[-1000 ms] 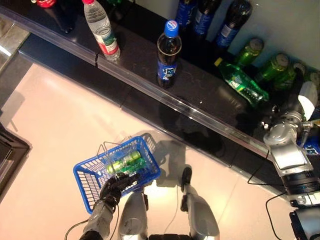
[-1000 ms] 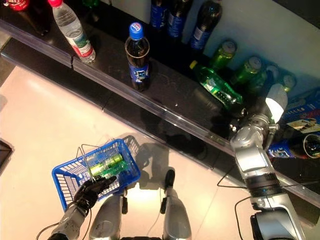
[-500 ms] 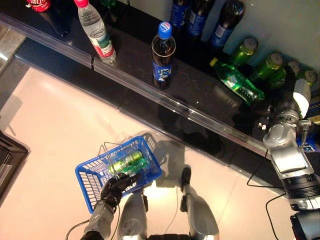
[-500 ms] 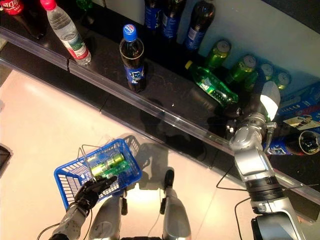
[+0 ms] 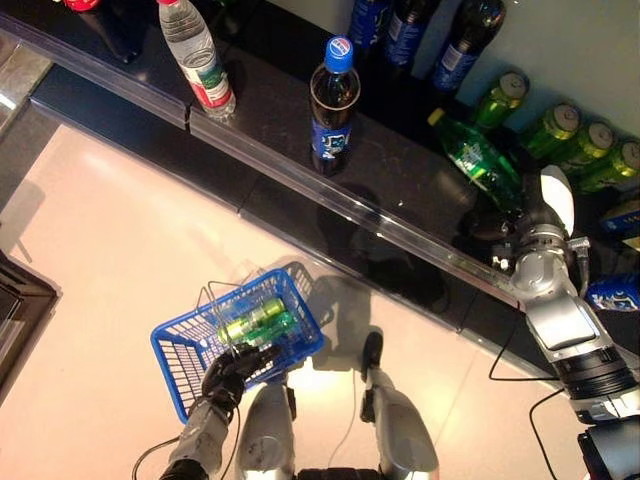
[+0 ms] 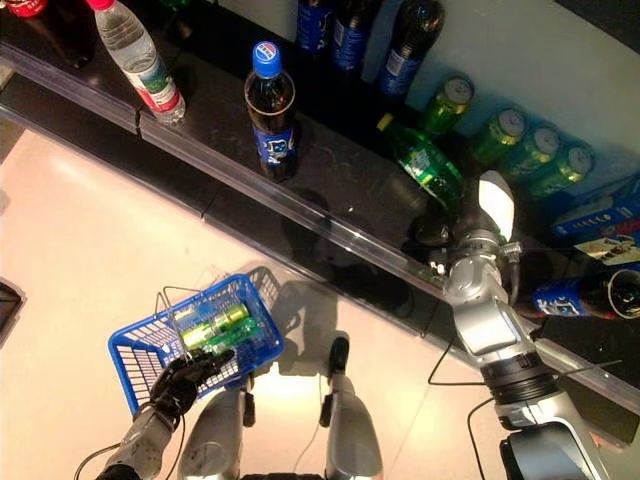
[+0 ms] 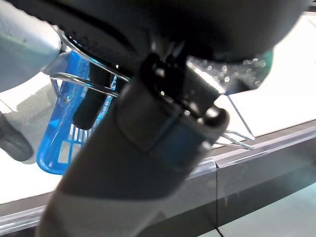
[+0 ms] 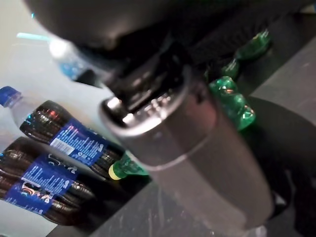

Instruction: Pick up the drink and place into the basket.

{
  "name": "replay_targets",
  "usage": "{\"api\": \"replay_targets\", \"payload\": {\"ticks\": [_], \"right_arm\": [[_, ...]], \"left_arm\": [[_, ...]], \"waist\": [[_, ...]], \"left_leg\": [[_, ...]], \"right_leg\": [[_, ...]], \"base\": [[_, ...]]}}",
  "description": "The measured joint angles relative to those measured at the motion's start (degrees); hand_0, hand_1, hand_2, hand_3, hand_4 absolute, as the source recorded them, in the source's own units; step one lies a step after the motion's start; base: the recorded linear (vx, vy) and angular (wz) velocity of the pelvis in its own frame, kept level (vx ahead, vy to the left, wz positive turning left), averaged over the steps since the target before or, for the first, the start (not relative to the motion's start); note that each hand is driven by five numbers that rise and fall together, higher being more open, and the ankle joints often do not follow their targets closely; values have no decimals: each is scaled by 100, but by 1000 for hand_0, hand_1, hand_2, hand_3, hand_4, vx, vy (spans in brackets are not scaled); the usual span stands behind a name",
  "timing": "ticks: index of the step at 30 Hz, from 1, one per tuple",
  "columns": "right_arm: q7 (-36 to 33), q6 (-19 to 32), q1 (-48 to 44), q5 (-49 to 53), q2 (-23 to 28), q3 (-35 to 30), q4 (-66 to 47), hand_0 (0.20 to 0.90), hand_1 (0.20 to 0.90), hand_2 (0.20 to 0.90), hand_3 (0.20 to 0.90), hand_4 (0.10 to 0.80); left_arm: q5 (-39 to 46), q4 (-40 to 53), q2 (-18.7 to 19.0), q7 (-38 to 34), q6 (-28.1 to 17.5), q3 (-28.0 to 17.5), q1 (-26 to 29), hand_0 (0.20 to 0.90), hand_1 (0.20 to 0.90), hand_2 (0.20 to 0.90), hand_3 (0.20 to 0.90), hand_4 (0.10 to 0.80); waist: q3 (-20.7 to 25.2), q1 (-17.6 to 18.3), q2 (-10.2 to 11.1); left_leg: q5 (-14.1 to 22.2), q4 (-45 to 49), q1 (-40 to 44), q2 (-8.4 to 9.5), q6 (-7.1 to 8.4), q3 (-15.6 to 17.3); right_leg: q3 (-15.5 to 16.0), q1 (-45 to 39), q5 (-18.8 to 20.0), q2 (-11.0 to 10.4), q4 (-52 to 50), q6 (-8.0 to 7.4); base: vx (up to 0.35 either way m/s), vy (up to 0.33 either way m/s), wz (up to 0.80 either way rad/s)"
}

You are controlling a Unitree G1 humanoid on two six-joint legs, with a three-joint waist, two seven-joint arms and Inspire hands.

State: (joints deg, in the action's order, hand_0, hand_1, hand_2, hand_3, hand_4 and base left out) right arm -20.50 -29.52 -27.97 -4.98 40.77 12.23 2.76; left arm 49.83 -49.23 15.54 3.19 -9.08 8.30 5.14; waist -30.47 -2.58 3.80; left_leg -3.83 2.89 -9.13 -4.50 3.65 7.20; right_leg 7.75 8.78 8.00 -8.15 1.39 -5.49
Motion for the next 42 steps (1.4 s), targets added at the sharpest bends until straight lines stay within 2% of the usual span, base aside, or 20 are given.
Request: {"api": "replay_targets", "payload": {"ticks": [7, 17, 23, 35, 36, 37, 38, 42], "right_arm": [[-9, -8, -165, 42, -11, 221, 273, 900, 900, 900, 900, 800], [-221, -191, -1068, 293, -12, 405, 1178, 900, 900, 900, 900, 800], [-218, -296, -1248, 437, -12, 479, 1218, 900, 900, 900, 900, 800], [-199, -525, -1966, 1015, -7, 725, 1478, 900, 900, 900, 900, 800], [-162, -581, -2006, 1021, -7, 725, 1492, 594, 594, 594, 543, 443], [-154, -621, -2015, 1032, -7, 725, 1493, 321, 321, 321, 225, 125], [-140, -658, -2033, 1076, -7, 725, 1517, 300, 300, 300, 200, 100], [-4, -746, -2336, 1200, -6, 750, 2207, 300, 300, 300, 200, 100]], "left_arm": [[1, 0, 9, -13, -2, 5, 10, 300, 300, 300, 200, 100], [0, 6, 78, -27, -1, 35, 145, 300, 300, 300, 200, 100], [1, 6, 80, -27, 0, 41, 178, 300, 300, 300, 200, 100], [0, 10, 124, -27, 12, 198, 223, 300, 300, 300, 200, 100], [-2, 27, 131, -27, 15, 213, 225, 300, 300, 300, 200, 100], [-3, 43, 135, -27, 19, 214, 225, 300, 300, 300, 200, 100], [-3, 56, 141, -27, 29, 215, 228, 300, 300, 300, 200, 100], [-1, 73, 141, -27, 43, 218, 234, 300, 300, 300, 200, 100]], "waist": [[-9, -51, 15], [-30, -94, 28], [-32, -209, 29], [-31, -218, 30], [-31, -219, 29], [-31, -219, 29], [-31, -219, 29], [-31, -326, 29]], "left_leg": [[0, 14, -14, -2, 1, -10], [-4, 70, -213, 1, 6, -139], [-3, 64, -218, 4, 5, -147], [-6, 122, -272, 8, 8, -214], [-10, 131, -294, 10, 12, -247], [-14, 131, -306, 11, 16, -274], [-19, 131, -315, 10, 21, -294], [-24, 134, -315, 10, 25, -310]], "right_leg": [[13, -1, 0, -1, -4, 0], [134, 94, -4, -1, -3, 9], [137, 102, -7, -3, -5, 12], [191, 100, -8, -3, -18, 13], [225, 100, -8, -3, -18, 14], [253, 100, -11, -3, -19, 18], [275, 99, -12, -3, -22, 21], [287, 94, -14, -2, -27, 23]], "base": [[0, 0, 0], [-1, 0, 6], [0, 0, 0], [14, 0, 2], [16, 7, 10], [18, 5, 12], [10, 0, 9], [3, -1, 1]]}}
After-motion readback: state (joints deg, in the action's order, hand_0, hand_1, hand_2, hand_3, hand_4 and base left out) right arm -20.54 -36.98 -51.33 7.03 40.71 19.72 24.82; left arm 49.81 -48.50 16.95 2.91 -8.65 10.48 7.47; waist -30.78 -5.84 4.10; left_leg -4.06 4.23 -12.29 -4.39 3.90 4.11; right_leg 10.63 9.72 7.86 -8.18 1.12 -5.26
